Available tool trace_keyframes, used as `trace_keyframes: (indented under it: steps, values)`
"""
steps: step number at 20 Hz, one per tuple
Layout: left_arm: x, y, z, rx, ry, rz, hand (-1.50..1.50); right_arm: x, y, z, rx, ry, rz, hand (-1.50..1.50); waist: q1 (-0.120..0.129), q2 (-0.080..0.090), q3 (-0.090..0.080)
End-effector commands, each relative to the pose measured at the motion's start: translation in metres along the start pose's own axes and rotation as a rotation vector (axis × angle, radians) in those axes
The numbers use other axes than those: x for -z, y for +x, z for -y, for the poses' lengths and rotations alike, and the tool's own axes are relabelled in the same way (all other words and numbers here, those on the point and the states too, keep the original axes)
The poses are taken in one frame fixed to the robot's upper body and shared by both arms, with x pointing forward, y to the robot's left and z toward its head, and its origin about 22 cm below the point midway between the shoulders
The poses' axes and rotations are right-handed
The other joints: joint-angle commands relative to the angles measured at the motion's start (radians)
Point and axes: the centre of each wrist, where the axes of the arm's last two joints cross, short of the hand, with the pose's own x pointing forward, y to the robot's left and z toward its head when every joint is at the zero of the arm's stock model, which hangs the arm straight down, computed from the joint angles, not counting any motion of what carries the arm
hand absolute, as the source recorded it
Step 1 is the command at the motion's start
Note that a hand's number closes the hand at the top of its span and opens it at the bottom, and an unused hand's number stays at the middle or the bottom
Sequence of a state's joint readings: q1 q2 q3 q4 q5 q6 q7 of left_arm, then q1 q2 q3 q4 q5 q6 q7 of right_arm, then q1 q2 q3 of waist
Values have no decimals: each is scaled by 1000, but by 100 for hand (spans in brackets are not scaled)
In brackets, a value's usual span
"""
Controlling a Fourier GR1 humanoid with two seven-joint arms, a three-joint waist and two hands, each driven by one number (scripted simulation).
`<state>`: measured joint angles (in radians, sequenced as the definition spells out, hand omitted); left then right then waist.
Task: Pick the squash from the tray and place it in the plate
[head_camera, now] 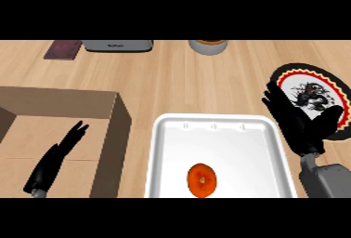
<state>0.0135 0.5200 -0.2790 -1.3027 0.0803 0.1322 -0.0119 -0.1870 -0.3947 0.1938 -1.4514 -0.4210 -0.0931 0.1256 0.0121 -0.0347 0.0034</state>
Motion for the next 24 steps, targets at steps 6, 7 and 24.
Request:
trace_keyframes:
  steps: [6,7,24]
  values:
    - [23,69,-2,-287,190,149,0,-28,5,-39,5,200,332,150,-29,32,-3]
    - [11,52,-5,-232,116,92,0,-18,49,26,-631,84,285,150,-28,-7,-43]
    - [29,84,11,-342,98,115,0,-113,-66,-60,-576,49,329,-150,-12,33,-4]
